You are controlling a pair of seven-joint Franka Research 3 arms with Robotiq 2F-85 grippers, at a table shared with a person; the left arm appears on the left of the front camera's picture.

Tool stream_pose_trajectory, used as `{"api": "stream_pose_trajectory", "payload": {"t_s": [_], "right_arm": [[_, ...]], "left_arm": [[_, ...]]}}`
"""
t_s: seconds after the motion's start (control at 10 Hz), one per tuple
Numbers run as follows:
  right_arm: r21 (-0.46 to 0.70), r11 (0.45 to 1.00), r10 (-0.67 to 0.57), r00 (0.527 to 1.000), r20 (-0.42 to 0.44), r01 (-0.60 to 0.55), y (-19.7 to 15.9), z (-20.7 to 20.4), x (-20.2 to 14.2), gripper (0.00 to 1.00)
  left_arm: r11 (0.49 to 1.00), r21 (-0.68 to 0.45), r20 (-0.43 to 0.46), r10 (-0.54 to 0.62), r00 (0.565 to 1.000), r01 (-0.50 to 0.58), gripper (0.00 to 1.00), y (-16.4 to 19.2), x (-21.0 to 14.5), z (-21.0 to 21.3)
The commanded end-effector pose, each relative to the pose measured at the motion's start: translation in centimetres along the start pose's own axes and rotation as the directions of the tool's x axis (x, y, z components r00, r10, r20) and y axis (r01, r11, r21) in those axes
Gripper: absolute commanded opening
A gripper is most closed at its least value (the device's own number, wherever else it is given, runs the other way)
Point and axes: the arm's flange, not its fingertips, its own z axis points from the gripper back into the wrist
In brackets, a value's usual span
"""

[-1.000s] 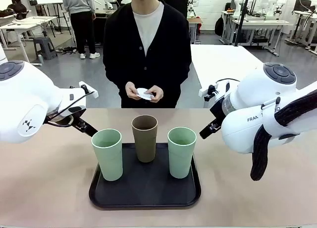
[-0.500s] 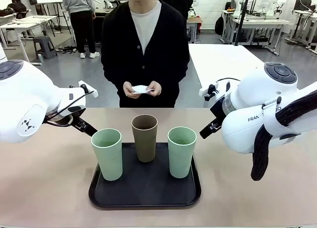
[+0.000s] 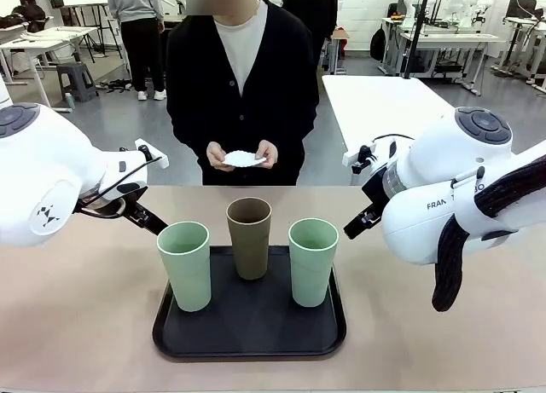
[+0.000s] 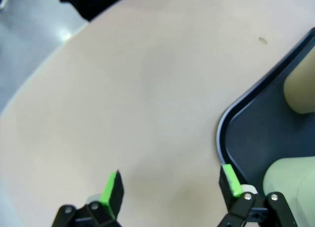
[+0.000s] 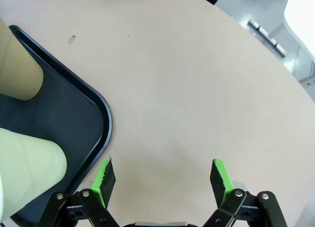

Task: Place coasters on the table and set cups on them.
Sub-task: Pick up one Reusable plastic cup and place it on a coaster set by the human.

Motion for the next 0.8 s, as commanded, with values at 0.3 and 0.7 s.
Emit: {"api": "stream_pose_trajectory", "payload": {"t_s": [0.3,0.7], "right_arm": [[-0.048,0.999,-0.021,0.998,-0.061,0.018,-0.2,0.9,0.2,1.00],[-0.013,1.000,0.008,0.976,-0.220,-0.011,2.2,13.0,-1.4,1.00]], "left_arm": [[1.000,-0.009,-0.038,-0.017,0.999,0.016,1.00,2.3,-0.1,0.9],[0.976,-0.161,-0.181,-0.173,0.968,0.145,1.00,0.6,-2.2,13.0]]}}
